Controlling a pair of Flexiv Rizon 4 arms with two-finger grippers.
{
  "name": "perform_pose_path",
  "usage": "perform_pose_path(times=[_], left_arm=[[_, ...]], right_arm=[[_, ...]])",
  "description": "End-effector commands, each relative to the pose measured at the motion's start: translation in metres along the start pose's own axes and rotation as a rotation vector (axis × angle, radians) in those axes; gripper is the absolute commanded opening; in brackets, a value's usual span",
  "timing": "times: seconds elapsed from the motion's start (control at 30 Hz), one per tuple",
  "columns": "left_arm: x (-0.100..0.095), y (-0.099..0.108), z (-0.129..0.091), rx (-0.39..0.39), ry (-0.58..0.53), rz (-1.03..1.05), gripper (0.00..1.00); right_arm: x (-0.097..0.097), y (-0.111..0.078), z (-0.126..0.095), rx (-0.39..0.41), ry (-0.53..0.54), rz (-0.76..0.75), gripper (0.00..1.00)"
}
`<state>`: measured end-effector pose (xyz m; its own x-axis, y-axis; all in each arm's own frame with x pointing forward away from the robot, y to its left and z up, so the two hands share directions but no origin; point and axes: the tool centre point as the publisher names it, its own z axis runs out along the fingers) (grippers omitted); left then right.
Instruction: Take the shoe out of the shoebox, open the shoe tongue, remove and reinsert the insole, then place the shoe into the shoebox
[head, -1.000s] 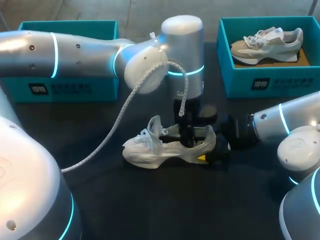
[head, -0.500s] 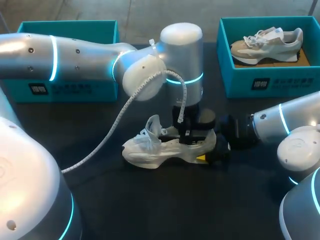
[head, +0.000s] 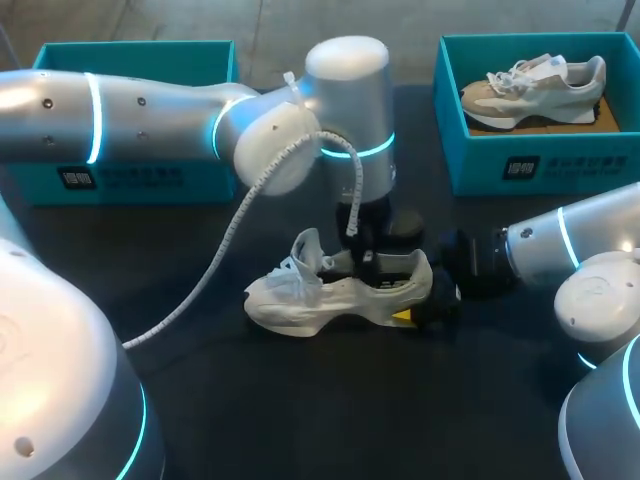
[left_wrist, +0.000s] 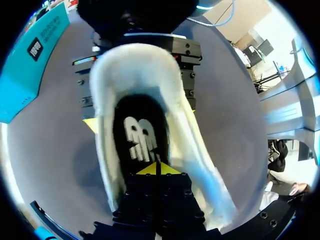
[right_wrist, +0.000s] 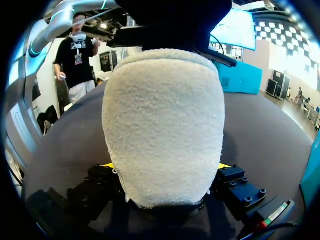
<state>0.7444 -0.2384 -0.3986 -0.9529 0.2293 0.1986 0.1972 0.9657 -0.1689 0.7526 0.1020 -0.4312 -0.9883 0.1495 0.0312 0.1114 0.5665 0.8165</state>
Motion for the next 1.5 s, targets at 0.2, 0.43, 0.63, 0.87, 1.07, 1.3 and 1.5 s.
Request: perform_pose_path(times=[0.2,0.43,0.63,0.87,1.07,1.3,1.5], left_arm=[[0.009,0.013,-0.021,0.043,-0.015,0.002,0.00],[0.009,0.010,-0.017,0.077,0.049,0.018,0.00],[0.018,0.000,-0.008,0.090,0.079,0.066,0.39],[0.023,-0.007,-0.001,0.082,0.094,0.094,0.39],[0.023,-0.008,0.008,0.059,0.084,0.104,0.45],[0.023,-0.010,0.019,0.015,0.020,0.104,0.60],[0.019,-0.009,0.027,0.001,-0.055,0.097,0.55]], right_arm=[[-0.003,-0.005,0.003,0.003,-0.002,0.001,0.00],[-0.003,-0.005,0.003,0.003,-0.002,0.001,0.00],[-0.003,-0.005,0.003,0.003,-0.002,0.001,0.00],[-0.003,-0.005,0.003,0.003,-0.002,0.001,0.00],[-0.003,-0.005,0.003,0.003,-0.002,0.001,0.00],[-0.003,-0.005,0.003,0.003,-0.002,0.001,0.00],[-0.003,-0.005,0.003,0.003,-0.002,0.001,0.00]])
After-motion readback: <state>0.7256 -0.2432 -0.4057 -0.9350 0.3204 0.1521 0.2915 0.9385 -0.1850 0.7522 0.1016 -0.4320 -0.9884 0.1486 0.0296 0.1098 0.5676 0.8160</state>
